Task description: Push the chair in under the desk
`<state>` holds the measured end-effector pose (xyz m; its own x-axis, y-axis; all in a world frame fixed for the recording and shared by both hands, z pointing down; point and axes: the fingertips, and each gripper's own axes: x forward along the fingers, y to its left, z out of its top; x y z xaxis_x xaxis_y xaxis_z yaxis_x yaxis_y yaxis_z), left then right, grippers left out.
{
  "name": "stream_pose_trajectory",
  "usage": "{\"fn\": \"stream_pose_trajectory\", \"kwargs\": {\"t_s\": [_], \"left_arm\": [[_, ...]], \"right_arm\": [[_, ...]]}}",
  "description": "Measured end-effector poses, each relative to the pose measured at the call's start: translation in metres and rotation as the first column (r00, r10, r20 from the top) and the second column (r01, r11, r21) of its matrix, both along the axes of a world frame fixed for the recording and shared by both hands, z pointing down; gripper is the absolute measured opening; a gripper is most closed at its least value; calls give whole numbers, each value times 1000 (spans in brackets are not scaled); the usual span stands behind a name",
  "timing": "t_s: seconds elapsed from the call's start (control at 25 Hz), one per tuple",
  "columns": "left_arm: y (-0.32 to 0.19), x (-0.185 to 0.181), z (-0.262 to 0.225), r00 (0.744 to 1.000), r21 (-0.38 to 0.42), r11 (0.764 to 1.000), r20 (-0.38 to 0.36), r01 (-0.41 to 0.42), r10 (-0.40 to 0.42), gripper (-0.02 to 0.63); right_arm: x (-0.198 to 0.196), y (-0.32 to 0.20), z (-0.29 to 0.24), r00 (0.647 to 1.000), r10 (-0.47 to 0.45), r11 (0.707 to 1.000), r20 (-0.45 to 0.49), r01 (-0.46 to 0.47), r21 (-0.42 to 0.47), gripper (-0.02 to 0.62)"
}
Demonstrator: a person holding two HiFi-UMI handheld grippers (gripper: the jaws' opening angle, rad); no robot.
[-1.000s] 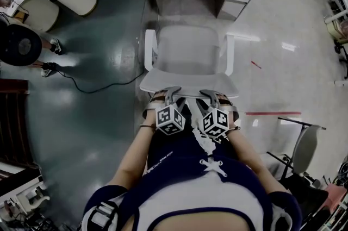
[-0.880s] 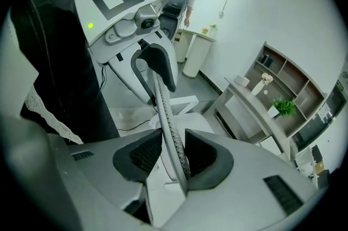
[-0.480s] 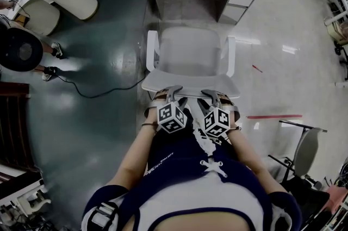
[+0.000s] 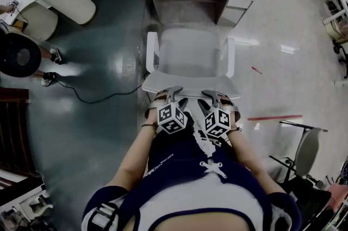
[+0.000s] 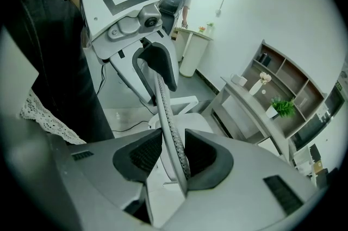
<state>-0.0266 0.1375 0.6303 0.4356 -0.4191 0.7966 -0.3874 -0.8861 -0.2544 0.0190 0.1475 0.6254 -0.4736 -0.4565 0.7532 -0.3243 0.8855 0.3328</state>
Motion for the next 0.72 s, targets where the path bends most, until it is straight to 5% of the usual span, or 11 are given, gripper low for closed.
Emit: {"fn": "stream_pose_trajectory", "kwargs": {"t_s": [0.72], "left_arm": [[-35, -6, -2, 1000, 10, 1000, -14, -24, 24, 195]], "right_arm": [[-6, -35, -1, 1000, 16, 1000, 0, -16, 14, 107]]}}
